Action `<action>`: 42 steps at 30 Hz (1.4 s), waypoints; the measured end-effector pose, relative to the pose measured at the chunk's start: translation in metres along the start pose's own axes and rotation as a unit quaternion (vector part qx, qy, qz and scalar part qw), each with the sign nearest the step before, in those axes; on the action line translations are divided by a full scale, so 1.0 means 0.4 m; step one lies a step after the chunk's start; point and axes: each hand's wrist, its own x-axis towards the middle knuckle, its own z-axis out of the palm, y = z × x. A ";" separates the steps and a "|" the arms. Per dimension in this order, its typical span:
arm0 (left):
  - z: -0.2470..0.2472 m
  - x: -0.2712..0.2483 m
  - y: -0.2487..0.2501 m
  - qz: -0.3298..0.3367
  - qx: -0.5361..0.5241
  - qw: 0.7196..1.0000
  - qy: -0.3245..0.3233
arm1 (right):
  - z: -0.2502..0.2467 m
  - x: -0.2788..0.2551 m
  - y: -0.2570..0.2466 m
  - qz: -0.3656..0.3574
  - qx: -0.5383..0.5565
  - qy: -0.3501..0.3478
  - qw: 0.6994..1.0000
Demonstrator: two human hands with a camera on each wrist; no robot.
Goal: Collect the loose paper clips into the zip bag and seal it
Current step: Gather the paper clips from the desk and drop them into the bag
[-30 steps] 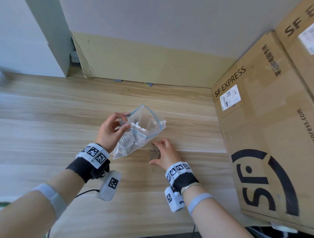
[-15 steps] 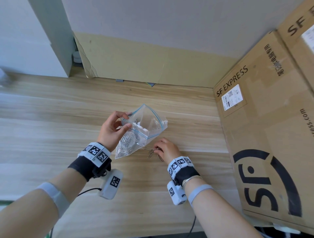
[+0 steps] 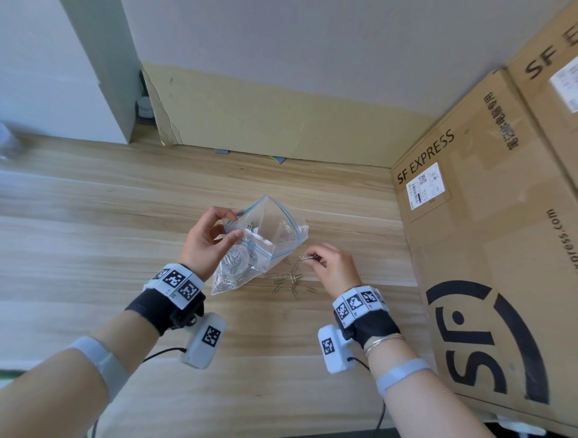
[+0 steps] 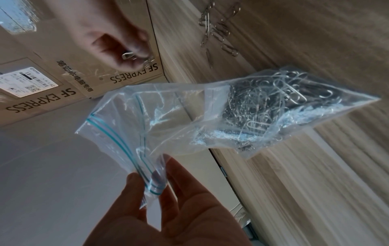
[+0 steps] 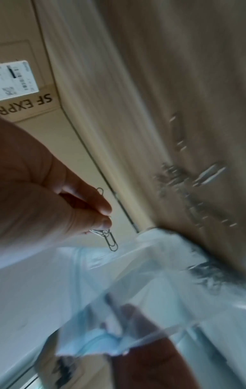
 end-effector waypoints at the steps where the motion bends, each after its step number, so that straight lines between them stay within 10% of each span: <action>1: 0.000 0.000 0.001 0.000 0.002 1.000 0.001 | -0.021 0.007 -0.012 -0.012 0.001 0.019 1.000; 7: 0.010 0.002 0.001 0.003 0.008 1.000 -0.006 | -0.070 0.075 -0.118 -0.079 0.016 0.078 0.994; 17: 0.011 0.007 -0.010 0.028 0.012 1.000 -0.001 | -0.029 0.130 -0.199 -0.114 0.042 -0.044 0.992; 23: -0.001 0.011 -0.015 0.029 0.014 0.999 0.002 | -0.074 0.113 -0.116 0.015 0.102 0.070 0.992; 30: -0.002 0.019 -0.016 0.028 0.006 1.000 0.009 | 0.030 0.052 0.011 0.164 0.042 -0.047 0.984; 35: -0.007 0.022 -0.017 0.020 0.008 1.000 0.013 | 0.067 0.040 0.053 0.095 -0.114 -0.239 0.960; 42: -0.013 0.025 -0.013 0.016 0.008 1.000 0.008 | 0.053 0.016 0.088 0.017 -0.131 -0.275 0.952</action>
